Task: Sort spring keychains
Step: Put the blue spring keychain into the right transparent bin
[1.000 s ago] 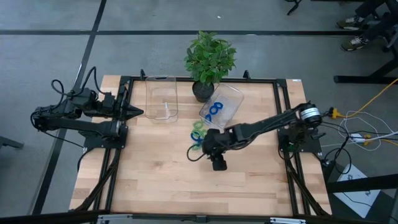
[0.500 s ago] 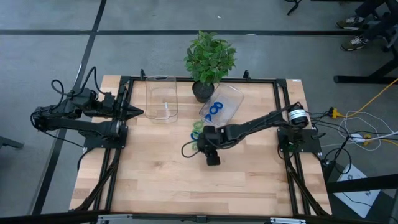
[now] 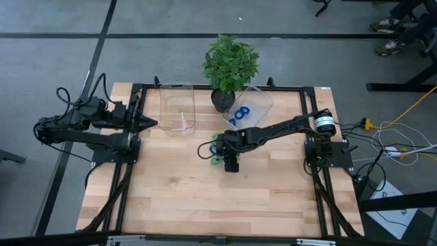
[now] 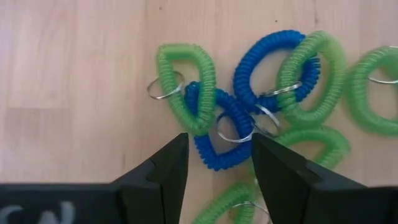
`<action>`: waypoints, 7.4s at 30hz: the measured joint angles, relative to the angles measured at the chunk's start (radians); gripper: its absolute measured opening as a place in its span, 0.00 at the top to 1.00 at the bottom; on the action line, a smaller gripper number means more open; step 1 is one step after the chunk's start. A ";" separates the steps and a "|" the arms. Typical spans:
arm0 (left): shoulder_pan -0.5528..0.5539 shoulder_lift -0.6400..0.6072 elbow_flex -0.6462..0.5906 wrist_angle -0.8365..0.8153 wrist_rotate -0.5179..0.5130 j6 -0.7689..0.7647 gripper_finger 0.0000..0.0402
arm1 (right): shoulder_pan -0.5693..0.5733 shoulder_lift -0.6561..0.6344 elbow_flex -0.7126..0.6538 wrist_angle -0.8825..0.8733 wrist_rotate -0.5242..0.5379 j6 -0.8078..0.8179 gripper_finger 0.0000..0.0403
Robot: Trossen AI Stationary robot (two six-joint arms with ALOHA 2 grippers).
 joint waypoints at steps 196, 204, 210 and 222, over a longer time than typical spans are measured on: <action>0.000 0.000 0.000 0.000 0.000 0.000 0.98 | -0.004 -0.394 0.259 -0.498 0.033 0.070 0.96; 0.000 0.000 0.000 0.000 0.000 0.000 0.97 | -0.029 -0.592 0.091 -0.463 0.072 0.133 0.96; 0.000 0.000 0.000 0.000 0.000 0.000 0.98 | -0.032 -0.697 0.030 -0.458 0.072 0.156 0.96; 0.000 0.000 0.000 0.000 0.000 0.000 0.97 | -0.032 -0.741 0.012 -0.438 0.107 0.178 0.95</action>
